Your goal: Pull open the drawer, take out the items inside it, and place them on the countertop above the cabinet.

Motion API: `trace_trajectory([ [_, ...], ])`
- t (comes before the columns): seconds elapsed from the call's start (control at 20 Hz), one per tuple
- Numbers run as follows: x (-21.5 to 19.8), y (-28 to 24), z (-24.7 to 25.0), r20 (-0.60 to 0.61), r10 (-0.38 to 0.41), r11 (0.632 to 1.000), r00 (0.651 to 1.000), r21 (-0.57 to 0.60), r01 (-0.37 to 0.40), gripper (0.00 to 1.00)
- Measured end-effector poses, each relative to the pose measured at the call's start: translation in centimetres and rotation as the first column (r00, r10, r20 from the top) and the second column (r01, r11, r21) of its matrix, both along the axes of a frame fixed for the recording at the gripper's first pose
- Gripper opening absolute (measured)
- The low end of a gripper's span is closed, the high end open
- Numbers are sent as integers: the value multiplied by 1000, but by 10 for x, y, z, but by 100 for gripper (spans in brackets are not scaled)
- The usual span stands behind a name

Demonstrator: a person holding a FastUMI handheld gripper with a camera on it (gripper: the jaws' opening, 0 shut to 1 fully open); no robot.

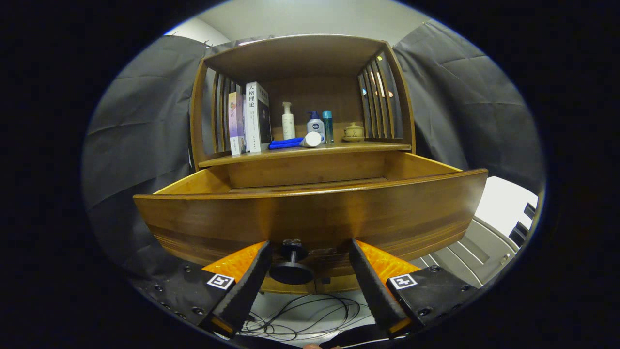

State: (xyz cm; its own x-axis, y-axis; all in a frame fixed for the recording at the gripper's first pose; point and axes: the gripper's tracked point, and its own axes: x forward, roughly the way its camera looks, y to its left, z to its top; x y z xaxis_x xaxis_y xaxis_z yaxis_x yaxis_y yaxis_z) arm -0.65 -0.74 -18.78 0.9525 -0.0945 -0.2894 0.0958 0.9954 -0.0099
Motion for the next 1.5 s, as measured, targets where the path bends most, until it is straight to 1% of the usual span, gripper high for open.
trace_trajectory([
  [0.25, 15, 1, 2, 24, 13, 999, 1000, -34, -12, 100],
  [0.5, 52, 2, 8, 23, 10, 999, 1000, -41, -9, 100],
  [0.65, 76, 2, 16, 56, 1, 999, 998, -43, 2, 100],
  [0.8, 101, 4, 13, 46, -11, 1000, 999, -28, 13, 99],
  [1.5, 179, -3, 12, 36, -18, 999, 999, -31, 19, 99],
])
